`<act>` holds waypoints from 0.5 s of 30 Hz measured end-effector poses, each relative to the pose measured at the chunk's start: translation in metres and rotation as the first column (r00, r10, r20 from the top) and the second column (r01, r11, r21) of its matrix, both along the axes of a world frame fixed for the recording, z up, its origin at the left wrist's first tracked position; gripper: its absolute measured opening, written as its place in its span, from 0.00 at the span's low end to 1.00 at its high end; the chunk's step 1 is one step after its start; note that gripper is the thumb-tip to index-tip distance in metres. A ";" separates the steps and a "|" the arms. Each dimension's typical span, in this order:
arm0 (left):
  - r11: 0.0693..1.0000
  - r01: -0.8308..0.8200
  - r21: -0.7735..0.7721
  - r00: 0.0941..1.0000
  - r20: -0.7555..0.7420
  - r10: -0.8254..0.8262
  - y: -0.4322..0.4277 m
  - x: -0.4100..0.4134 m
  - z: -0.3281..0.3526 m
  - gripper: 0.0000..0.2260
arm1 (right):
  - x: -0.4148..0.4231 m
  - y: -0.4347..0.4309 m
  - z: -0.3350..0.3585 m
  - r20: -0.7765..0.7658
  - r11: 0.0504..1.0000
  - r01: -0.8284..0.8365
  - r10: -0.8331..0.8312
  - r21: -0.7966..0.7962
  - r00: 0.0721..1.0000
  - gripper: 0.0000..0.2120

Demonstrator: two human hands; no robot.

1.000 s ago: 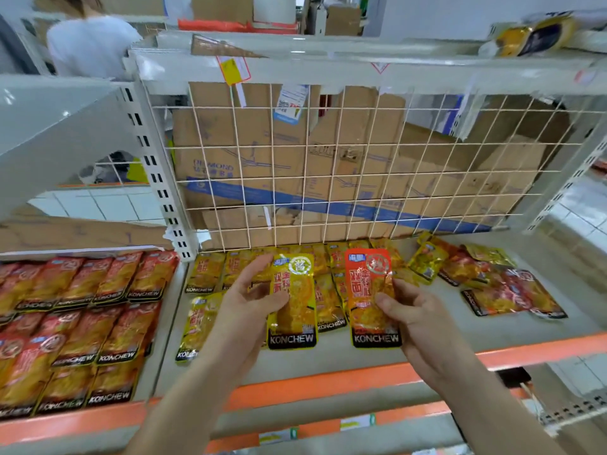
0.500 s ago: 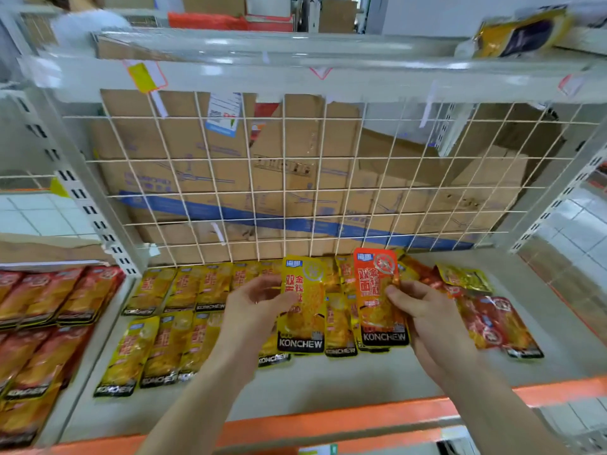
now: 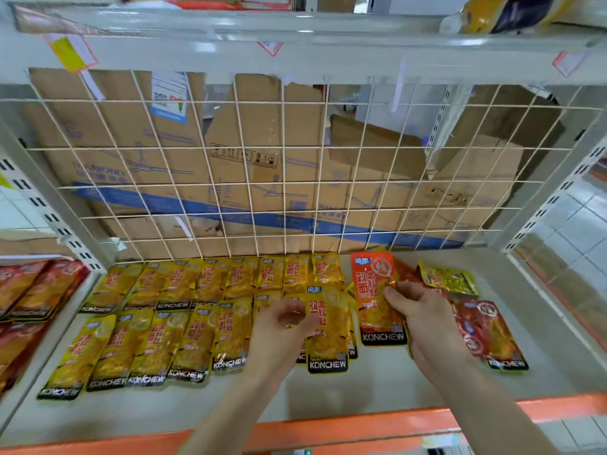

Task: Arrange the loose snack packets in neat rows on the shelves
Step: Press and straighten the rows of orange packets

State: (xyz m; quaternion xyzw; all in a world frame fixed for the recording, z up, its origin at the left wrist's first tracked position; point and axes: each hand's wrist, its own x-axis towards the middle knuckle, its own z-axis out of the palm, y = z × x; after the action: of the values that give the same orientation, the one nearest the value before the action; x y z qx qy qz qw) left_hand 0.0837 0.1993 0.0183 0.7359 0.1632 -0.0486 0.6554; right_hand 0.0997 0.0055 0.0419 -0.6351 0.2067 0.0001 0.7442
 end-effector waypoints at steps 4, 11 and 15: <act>0.977 0.067 0.202 0.995 0.055 -0.079 -0.014 0.002 -0.019 0.03 | -0.002 -0.008 -0.006 -0.021 0.999 -0.020 0.019 -0.041 1.000 0.04; 0.844 0.138 0.518 0.985 0.018 -0.172 -0.025 0.007 -0.044 0.07 | -0.001 -0.018 -0.019 -0.058 0.999 -0.024 0.021 -0.045 0.998 0.05; 0.677 0.183 0.713 0.975 -0.043 -0.218 -0.030 -0.001 -0.045 0.09 | -0.001 -0.011 -0.020 -0.078 0.997 -0.053 0.049 -0.048 0.996 0.06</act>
State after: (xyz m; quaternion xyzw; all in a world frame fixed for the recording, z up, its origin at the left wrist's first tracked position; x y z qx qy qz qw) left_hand 0.0829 0.1693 -0.0271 0.9460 0.0725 -0.0363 0.3140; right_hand 0.0983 -0.0050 0.0223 -0.6583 0.2187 0.0384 0.7193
